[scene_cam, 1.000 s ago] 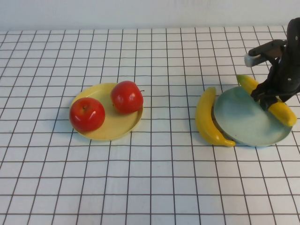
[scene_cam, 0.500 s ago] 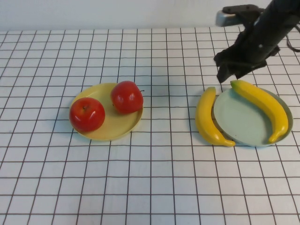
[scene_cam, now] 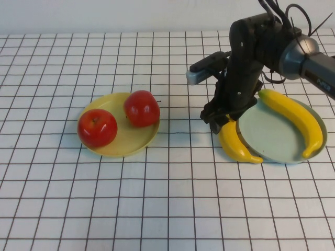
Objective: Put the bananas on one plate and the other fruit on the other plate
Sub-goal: Put another type of fruit in the right plate
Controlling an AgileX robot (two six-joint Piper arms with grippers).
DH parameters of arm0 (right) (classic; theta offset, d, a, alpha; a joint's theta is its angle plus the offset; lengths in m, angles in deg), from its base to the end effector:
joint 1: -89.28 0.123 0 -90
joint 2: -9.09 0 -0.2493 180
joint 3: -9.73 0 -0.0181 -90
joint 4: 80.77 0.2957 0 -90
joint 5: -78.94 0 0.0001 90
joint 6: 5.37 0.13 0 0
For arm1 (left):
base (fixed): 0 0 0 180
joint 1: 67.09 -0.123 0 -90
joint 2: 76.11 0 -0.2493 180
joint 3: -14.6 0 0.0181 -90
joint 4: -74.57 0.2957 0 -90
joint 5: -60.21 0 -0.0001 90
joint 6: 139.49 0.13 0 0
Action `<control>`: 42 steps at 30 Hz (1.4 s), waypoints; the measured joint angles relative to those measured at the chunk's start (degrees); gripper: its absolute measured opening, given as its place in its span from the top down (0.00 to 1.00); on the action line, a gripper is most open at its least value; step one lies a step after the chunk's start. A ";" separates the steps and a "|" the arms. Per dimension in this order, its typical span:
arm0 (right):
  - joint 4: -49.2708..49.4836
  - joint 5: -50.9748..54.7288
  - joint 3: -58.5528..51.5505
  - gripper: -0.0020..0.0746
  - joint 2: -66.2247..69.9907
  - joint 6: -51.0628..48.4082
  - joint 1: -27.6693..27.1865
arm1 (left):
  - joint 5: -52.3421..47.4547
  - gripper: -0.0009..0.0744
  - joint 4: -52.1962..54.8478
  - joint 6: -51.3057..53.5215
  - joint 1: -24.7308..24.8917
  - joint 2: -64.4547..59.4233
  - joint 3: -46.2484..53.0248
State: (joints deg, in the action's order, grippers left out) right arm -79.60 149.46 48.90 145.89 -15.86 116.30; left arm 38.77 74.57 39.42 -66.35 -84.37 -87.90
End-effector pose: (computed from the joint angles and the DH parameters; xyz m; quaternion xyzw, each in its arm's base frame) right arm 0.4477 0.2311 0.1451 -0.3175 0.9426 0.0247 0.1007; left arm 0.1710 -0.0022 0.1602 -0.0025 0.8049 -0.0095 0.5933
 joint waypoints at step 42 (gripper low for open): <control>1.65 -0.12 -12.90 0.44 -9.55 5.89 -0.11 | 0.00 0.99 0.00 0.00 0.00 0.00 0.00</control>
State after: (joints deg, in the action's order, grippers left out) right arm -77.96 149.34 36.01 136.34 -9.96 116.19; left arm 38.77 74.57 39.42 -66.35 -84.37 -87.90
